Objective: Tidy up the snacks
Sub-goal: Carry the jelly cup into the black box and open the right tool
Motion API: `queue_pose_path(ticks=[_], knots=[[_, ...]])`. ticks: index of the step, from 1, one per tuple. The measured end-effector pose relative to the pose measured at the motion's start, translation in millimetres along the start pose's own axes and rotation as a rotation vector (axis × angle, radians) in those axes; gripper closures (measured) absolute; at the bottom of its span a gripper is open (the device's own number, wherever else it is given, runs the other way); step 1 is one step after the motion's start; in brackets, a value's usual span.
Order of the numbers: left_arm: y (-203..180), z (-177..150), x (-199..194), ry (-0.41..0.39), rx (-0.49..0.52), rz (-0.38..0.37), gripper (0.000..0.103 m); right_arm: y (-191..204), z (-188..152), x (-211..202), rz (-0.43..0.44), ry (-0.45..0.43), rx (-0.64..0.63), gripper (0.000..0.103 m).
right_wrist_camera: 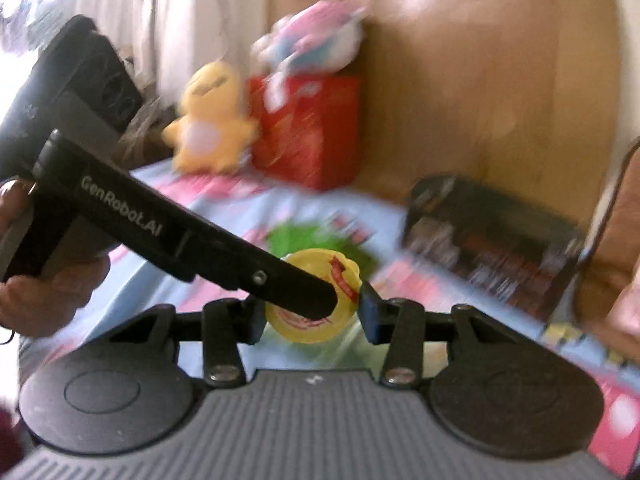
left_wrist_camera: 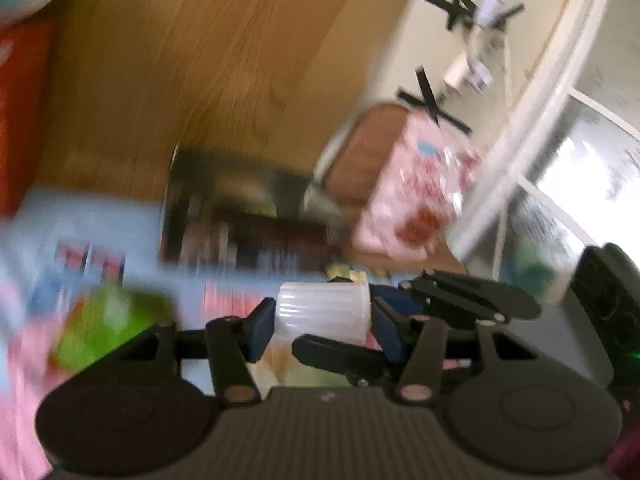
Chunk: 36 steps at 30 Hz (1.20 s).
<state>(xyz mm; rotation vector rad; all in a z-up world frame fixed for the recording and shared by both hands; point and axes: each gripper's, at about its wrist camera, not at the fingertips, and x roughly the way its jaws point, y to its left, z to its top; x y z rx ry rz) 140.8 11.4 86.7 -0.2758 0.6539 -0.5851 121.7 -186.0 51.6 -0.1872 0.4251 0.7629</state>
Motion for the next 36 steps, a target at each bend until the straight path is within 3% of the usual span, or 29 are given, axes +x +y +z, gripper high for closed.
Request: queue_pose_path(ticks=[5,10,13,14,16,18,20,23,25,27,30,36], knots=[[7,63,68,-0.021,-0.006,0.076,0.053,-71,46,48,-0.11,-0.002,0.116,0.054],[15,65,105,-0.05,-0.013,0.185,0.044,-113,56,93,-0.167,0.065,0.19,0.053],[20,58,77,-0.211,0.002,0.243,0.031,-125,53,94,-0.164,0.062,0.219,0.044],[24,56,66,-0.277,-0.001,0.291,0.019,-131,51,87,-0.177,0.024,0.243,0.038],[40,56,50,-0.368,-0.042,0.372,0.013,-144,47,72,-0.239,-0.04,0.302,0.034],[60,59,54,-0.31,-0.096,0.384,0.014,-163,37,60,-0.324,-0.081,0.398,0.031],[75,55,65,-0.237,-0.141,0.366,0.017,-182,24,60,-0.355,-0.062,0.522,0.029],[81,44,84,-0.149,-0.155,0.369,0.017,-204,-1,67,-0.298,-0.003,0.743,0.029],[82,37,95,-0.091,-0.17,0.32,0.023,-207,-13,74,-0.233,0.03,0.844,0.029],[78,31,97,-0.082,-0.185,0.271,0.022,-198,-15,76,-0.242,0.025,0.833,0.027],[65,32,95,-0.072,-0.153,0.332,0.022,-185,-10,74,-0.24,0.049,0.817,0.027],[54,16,74,-0.068,-0.141,0.309,0.021,-158,-16,50,-0.235,0.053,0.799,0.027]])
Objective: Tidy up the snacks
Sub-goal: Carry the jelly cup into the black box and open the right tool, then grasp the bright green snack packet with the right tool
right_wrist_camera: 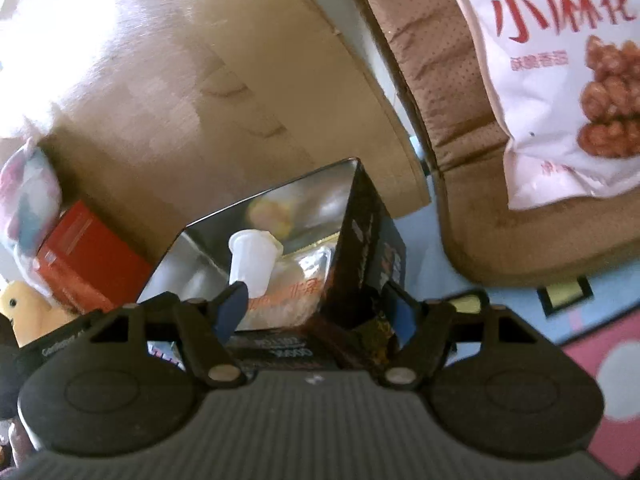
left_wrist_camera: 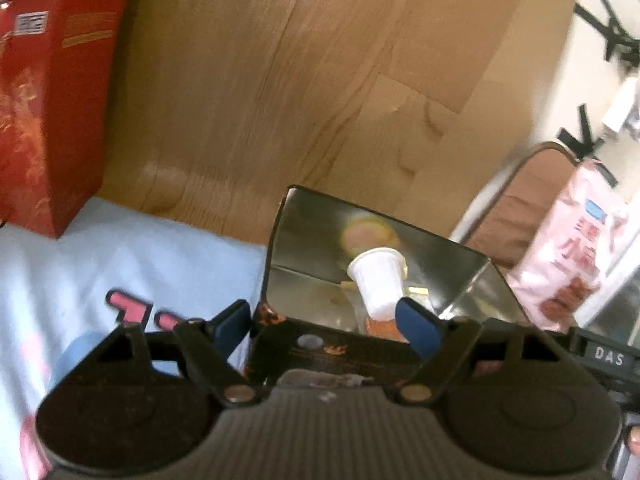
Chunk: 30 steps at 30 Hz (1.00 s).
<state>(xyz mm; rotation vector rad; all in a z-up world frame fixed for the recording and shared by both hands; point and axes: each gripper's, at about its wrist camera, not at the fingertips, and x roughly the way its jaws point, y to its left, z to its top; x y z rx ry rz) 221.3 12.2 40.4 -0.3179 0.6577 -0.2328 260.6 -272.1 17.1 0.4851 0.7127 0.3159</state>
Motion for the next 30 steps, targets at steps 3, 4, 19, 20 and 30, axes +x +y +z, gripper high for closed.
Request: queue_pose_path(ticks=[3,4,19,20,30], knots=[[6,-7,-12,-0.002,-0.006,-0.016,0.02,2,-10,-12,0.009,-0.004,0.001,0.026],[7,-8,-19,-0.002,-0.005,-0.033,0.02,3,-11,-15,0.015,-0.002,-0.002,0.025],[111,-59,-169,-0.111,-0.112,-0.01,0.022,82,-93,-84,0.146,-0.082,-0.405,0.026],[114,-61,-164,-0.09,-0.134,-0.023,0.024,91,-99,-76,0.165,-0.055,-0.444,0.03],[116,-78,-111,0.09,-0.213,-0.101,0.061,151,-112,19,0.218,0.198,-0.668,0.029]])
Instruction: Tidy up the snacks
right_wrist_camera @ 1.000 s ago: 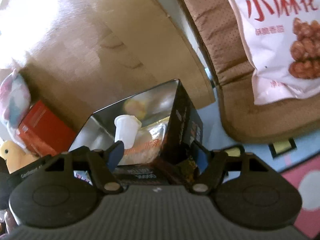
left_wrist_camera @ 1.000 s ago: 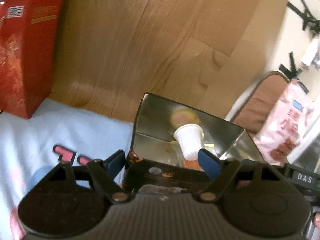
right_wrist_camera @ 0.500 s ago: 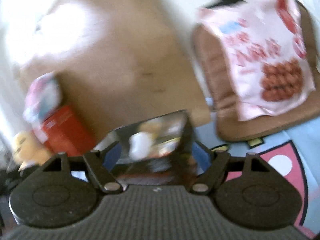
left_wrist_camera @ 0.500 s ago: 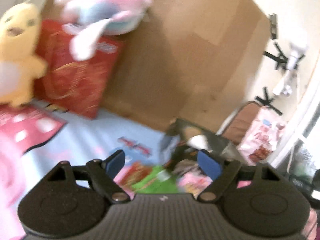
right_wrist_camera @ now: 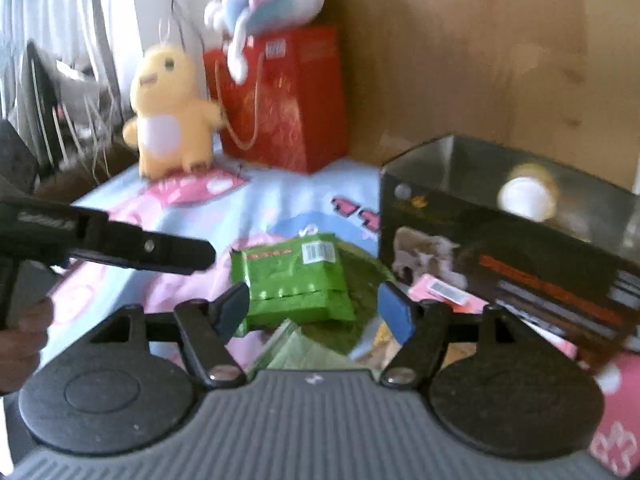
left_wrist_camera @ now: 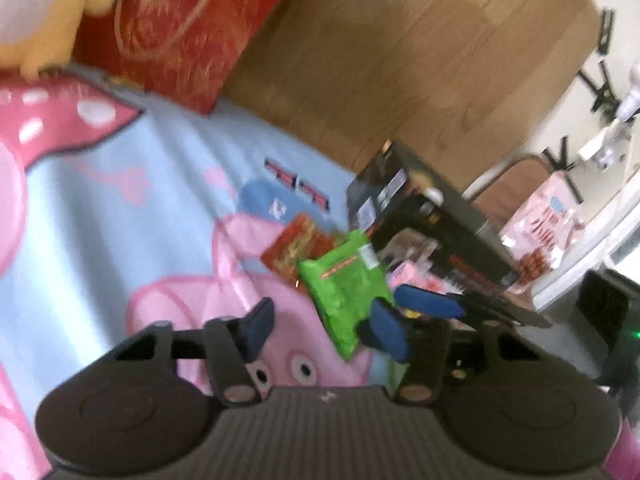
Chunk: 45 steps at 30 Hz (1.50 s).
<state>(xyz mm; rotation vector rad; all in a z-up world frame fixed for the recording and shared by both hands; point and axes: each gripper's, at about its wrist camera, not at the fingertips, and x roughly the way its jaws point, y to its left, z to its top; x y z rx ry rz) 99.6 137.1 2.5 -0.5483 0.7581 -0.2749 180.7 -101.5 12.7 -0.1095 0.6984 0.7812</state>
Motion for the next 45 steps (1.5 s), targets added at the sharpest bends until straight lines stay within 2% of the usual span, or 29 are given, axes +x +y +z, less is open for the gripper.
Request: queue_pose_path(ticks=[1,2,3,5,6,7,8,9,11,13,16,18,19,21,22,23,26,27,28,29,30,34,35,38,42,43,45], knots=[[2,-2,-2,-0.004,-0.007,-0.01,0.067,-3,-1,8,0.034,0.029,0.015,0.029],[4,-3,-5,0.001,-0.008,-0.035,0.075,-3,-4,10,0.057,0.042,0.037,0.035],[4,-4,-9,0.011,-0.005,-0.055,0.075,2,-8,4,0.062,0.03,0.033,0.039],[-1,-9,-21,0.006,0.038,-0.022,0.069,15,-15,-13,0.152,0.035,0.013,0.043],[-1,-13,-29,0.001,0.067,-0.019,0.068,24,-20,-27,0.198,0.021,0.01,0.041],[-2,-15,-34,0.002,0.078,-0.018,0.063,32,-24,-37,0.219,0.015,-0.007,0.041],[-1,-18,-40,0.005,0.082,-0.01,0.052,40,-30,-49,0.247,0.015,-0.03,0.041],[0,-19,-44,0.0,0.083,0.001,0.046,43,-34,-56,0.261,0.013,-0.034,0.041],[1,-20,-52,-0.027,0.091,0.02,0.035,44,-43,-66,0.255,0.013,-0.031,0.041],[1,-17,-54,-0.046,0.095,0.027,0.026,42,-44,-67,0.201,0.005,-0.034,0.041],[-2,-11,-47,-0.031,0.102,0.031,0.026,33,-42,-61,0.161,0.001,-0.008,0.039],[-5,-11,-39,-0.008,0.127,0.041,0.025,33,-41,-58,0.158,-0.007,-0.015,0.034],[-6,-12,-34,0.008,0.14,0.05,0.026,35,-41,-56,0.148,-0.008,-0.036,0.033],[-7,-16,-24,0.047,0.154,0.057,0.033,45,-42,-51,0.135,-0.002,-0.094,0.03],[-8,-19,-24,0.04,0.171,0.063,0.039,48,-43,-48,0.135,0.001,-0.116,0.029],[-11,-22,-23,0.049,0.191,0.063,0.058,54,-44,-44,0.126,0.005,-0.149,0.028],[-12,-29,-25,0.049,0.186,0.056,0.066,70,-47,-31,0.06,0.001,-0.247,0.03],[-12,-31,-27,0.042,0.184,0.065,0.067,73,-47,-27,0.056,0.003,-0.262,0.038],[-13,-32,-30,0.035,0.174,0.073,0.068,76,-48,-23,0.034,0.006,-0.281,0.041],[-13,-33,-33,0.031,0.158,0.076,0.069,78,-49,-21,0.011,0.001,-0.299,0.049],[-15,-33,-37,0.023,0.144,0.07,0.07,79,-48,-23,0.024,-0.004,-0.3,0.056],[-37,-23,-51,-0.024,0.175,0.014,0.072,75,-44,-41,0.054,-0.068,-0.251,0.07],[-46,-18,-52,-0.027,0.184,-0.02,0.072,72,-42,-47,0.07,-0.084,-0.234,0.089],[-70,-2,-47,-0.047,0.235,-0.062,0.072,68,-34,-62,0.021,-0.157,-0.231,0.089],[-88,11,-34,-0.041,0.241,-0.151,0.07,47,-31,-70,-0.015,-0.18,-0.187,0.089],[-91,13,-31,-0.044,0.247,-0.149,0.069,40,-33,-74,-0.044,-0.19,-0.173,0.089],[-94,16,-28,-0.057,0.255,-0.119,0.069,18,-40,-79,-0.168,-0.199,-0.104,0.089]])
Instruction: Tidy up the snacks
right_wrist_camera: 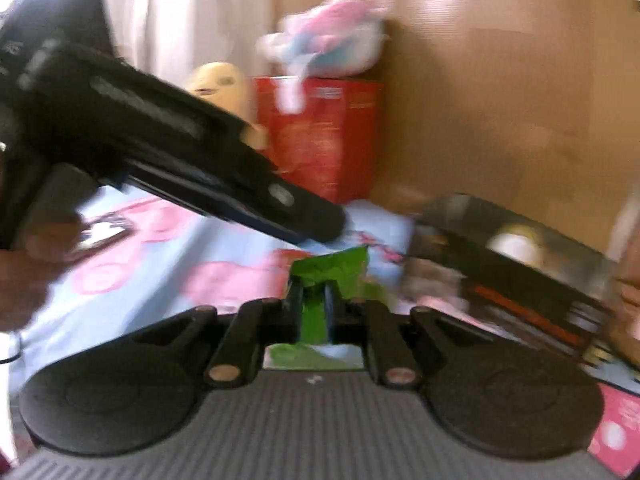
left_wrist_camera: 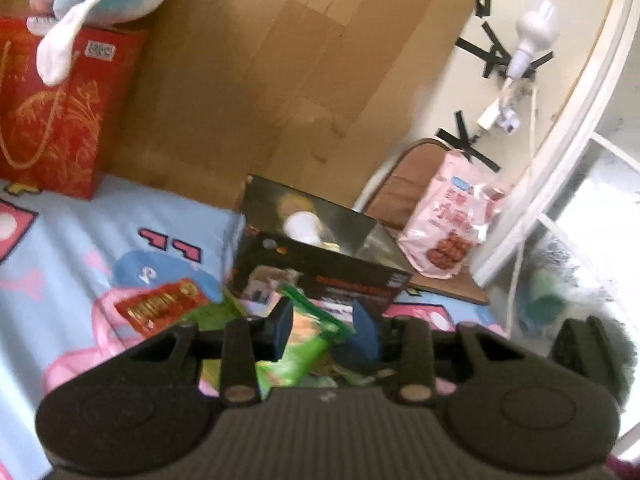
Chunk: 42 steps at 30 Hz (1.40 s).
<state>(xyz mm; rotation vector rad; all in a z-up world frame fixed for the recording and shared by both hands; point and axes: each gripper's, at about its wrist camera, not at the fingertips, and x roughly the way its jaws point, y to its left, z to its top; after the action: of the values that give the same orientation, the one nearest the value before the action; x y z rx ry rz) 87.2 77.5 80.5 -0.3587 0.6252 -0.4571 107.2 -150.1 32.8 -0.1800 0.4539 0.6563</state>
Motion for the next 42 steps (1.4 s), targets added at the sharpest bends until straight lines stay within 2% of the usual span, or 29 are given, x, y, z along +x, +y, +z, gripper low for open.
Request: queue_pose_path(ticks=[2,5,8,9,11,15,18,20,22,23,25,27,29,32,34,36,38,40,42], knots=[[8,-1,0,-0.002,-0.018,0.023,0.069,-27,-10,-3,-0.069,0.035,0.104,0.089],[26,-9,7,0.041,-0.076,0.058,0.067,-51,-23,-22,-0.063,0.022,0.211,0.086],[37,-21,18,0.103,-0.123,0.04,0.06,-53,-28,-31,-0.068,0.008,0.203,0.073],[38,-25,23,0.123,-0.13,0.036,0.058,-54,-28,-32,-0.057,0.005,0.208,0.067],[39,-32,32,0.159,-0.151,0.026,0.055,-57,-26,-24,-0.014,0.014,0.232,0.06],[43,-41,41,0.191,-0.229,-0.049,0.053,-63,-13,-2,0.08,0.021,0.285,0.06],[46,-43,46,0.185,-0.284,-0.06,0.052,-72,0,25,0.11,0.054,0.34,0.06],[47,-43,48,0.182,-0.293,-0.061,0.059,-74,2,43,0.106,0.096,0.353,0.061],[49,-43,51,0.187,-0.295,-0.053,0.071,-75,-3,53,0.15,0.151,0.379,0.071],[51,-44,51,0.187,-0.294,-0.055,0.078,-74,-7,51,0.171,0.147,0.404,0.071],[53,-47,51,0.19,-0.308,-0.075,0.082,-69,-12,39,0.168,0.124,0.399,0.072],[52,-47,49,0.182,-0.315,-0.117,0.082,-66,-18,26,0.168,0.108,0.4,0.073],[41,-44,47,0.168,-0.282,-0.142,0.082,-63,-25,13,0.164,0.085,0.42,0.073],[25,-33,44,0.152,-0.229,-0.166,0.082,-59,-25,0,0.167,0.032,0.429,0.081],[18,-24,40,0.129,-0.195,-0.162,0.081,-58,-17,-7,0.133,-0.011,0.408,0.082],[19,-21,32,0.107,-0.176,-0.124,0.075,-63,-11,-13,0.102,-0.049,0.403,0.083],[25,-24,28,0.123,-0.197,-0.106,0.061,-72,-12,-16,0.072,-0.046,0.42,0.083],[28,-33,29,0.158,-0.223,-0.111,0.06,-87,-23,-25,0.053,-0.05,0.502,0.083],[26,-45,32,0.198,-0.235,-0.143,0.06,-90,-35,-35,0.016,-0.055,0.521,0.083]])
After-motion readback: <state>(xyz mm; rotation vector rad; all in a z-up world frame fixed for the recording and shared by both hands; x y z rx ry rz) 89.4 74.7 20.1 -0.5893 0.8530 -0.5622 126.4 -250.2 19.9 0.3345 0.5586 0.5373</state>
